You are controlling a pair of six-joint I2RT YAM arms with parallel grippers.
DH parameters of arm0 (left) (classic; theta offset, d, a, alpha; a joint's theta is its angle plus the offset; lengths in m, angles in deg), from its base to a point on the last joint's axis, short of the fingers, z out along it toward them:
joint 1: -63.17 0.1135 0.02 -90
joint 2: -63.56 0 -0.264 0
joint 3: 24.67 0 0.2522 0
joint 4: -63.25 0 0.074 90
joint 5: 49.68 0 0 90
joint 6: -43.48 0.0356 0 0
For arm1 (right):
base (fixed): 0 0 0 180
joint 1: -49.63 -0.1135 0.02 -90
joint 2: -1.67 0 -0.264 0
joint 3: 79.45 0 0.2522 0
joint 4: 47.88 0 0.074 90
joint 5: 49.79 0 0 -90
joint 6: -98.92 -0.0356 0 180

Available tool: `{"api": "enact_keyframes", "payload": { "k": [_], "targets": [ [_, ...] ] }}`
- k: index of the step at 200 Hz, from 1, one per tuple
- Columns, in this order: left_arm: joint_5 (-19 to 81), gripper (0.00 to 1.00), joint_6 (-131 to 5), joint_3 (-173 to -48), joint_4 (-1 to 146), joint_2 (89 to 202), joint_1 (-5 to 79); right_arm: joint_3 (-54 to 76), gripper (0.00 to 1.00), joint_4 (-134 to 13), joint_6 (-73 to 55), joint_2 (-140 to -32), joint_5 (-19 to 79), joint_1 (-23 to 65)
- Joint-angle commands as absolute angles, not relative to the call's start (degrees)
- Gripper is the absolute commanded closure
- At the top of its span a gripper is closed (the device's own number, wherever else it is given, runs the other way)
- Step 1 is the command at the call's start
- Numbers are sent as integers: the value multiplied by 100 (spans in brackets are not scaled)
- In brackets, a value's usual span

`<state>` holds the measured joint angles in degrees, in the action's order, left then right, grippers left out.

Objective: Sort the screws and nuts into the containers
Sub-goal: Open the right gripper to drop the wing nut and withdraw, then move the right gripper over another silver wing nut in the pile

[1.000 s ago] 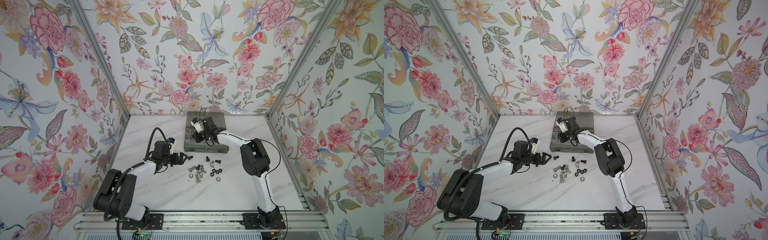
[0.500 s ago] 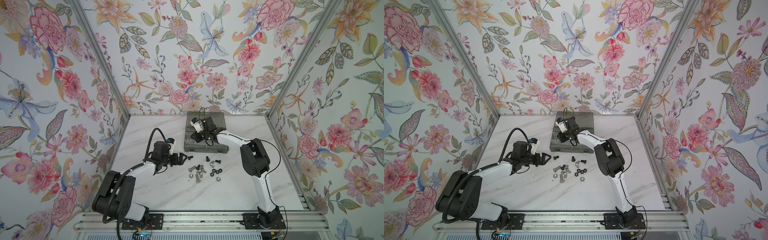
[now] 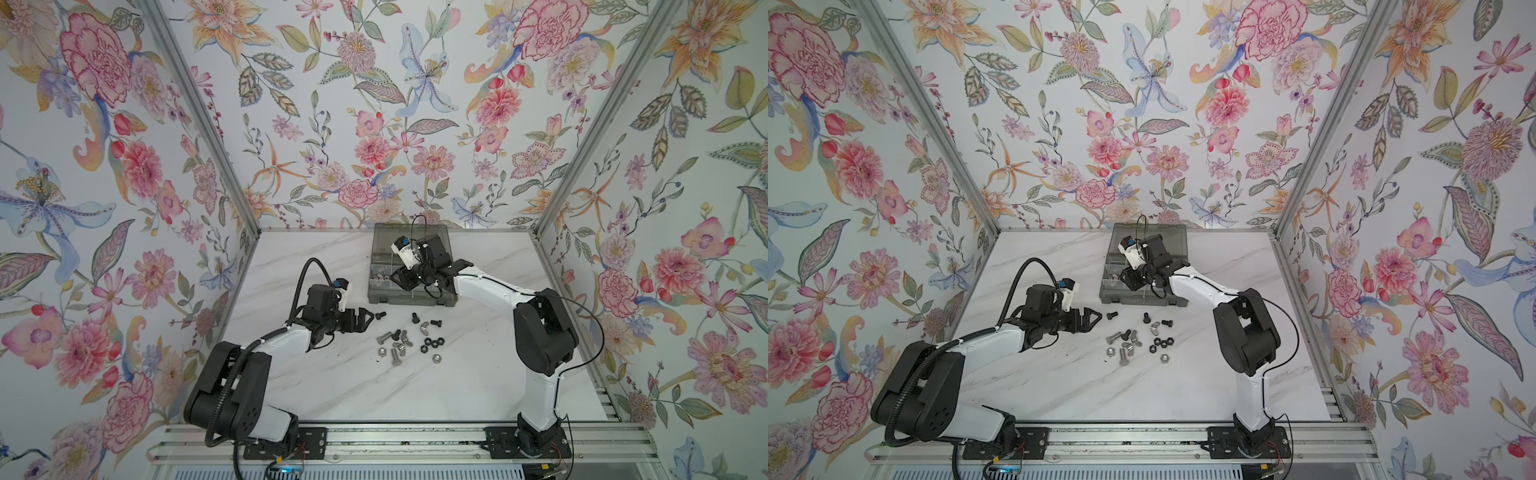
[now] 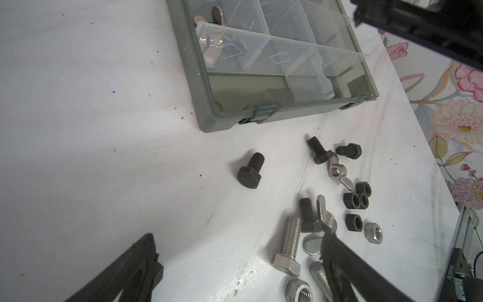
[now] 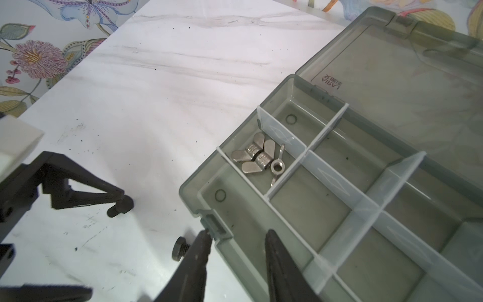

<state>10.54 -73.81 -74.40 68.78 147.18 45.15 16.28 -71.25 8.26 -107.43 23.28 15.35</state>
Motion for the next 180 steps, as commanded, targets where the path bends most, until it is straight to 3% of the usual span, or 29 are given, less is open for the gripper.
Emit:
{"api": "enact_keyframes", "payload": {
  "k": [1, 89, 180],
  "targets": [
    [1079, 1, -7481, -7393, 6770, 14635, 4537, 987, 61, -7231, 701, -10253, 2322, 1373],
    [1064, 0, -7568, -7570, 6594, 14922, 4542, -1178, 51, -7256, -705, -8859, 2072, 718],
    [948, 0, -7758, -7536, 6453, 14884, 4540, -1955, 48, -6636, -1376, -8856, 2174, 348]
  ]
}}
